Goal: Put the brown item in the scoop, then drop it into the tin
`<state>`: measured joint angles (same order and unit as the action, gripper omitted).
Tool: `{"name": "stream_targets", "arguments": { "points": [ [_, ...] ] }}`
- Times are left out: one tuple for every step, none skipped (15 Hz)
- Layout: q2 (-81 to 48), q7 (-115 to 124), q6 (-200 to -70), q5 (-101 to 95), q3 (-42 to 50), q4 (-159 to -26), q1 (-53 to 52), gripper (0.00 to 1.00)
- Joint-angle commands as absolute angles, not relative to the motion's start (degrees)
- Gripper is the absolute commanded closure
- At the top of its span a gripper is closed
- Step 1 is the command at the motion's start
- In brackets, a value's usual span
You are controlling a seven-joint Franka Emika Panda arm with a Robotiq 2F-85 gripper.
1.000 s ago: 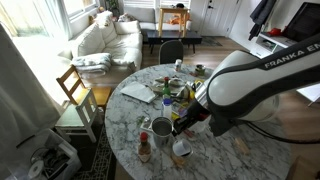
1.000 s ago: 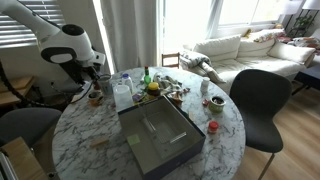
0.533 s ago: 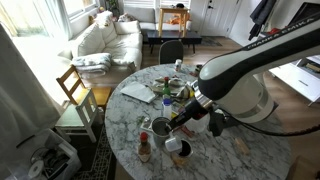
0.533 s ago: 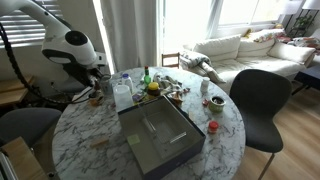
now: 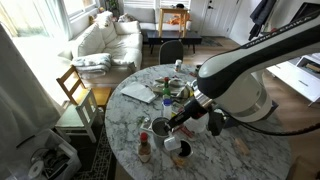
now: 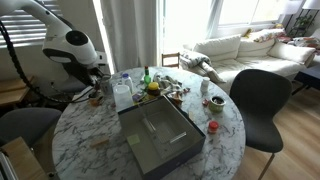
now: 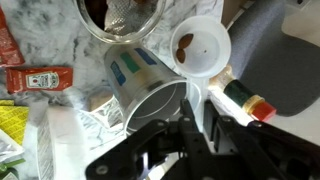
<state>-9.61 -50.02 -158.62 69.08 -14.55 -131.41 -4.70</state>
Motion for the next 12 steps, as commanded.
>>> {"name": "stream_targets", "arguments": {
  "points": [
    [-9.9, -54.83, -156.49, 71.66, -14.81, -130.9, -3.75, 0.96],
    [-9.91, -57.85, -155.51, 73.83, -15.05, -130.64, -3.3, 0.96],
    [-9.69, -60.94, -153.85, 76.14, -15.08, -130.69, -2.79, 0.96],
    [-9.3, -64.87, -151.86, 78.92, -15.05, -130.88, -2.26, 0.96],
    [-9.08, -67.98, -149.39, 80.75, -14.81, -131.17, -1.78, 0.96],
    [-8.9, -70.04, -147.71, 81.54, -14.44, -131.89, -1.41, 0.96],
    [-8.74, -72.55, -145.75, 82.7, -14.11, -132.44, -0.77, 0.96],
    [-8.7, -75.18, -143.92, 83.69, -13.82, -132.83, -0.1, 0.96],
    [-8.61, -77.31, -142.43, 84.45, -11.06, -133.11, -1.96, 0.96],
    [-8.78, -79.65, -141.46, 85.24, -10.34, -133.29, -1.82, 0.96],
    [-9.03, -82.87, -140.42, 86.69, -9.49, -133.31, -1.77, 0.96],
    [-9.2, -86.45, -139.51, 88.86, -8.79, -133.31, -1.71, 0.96]
  ]
}}
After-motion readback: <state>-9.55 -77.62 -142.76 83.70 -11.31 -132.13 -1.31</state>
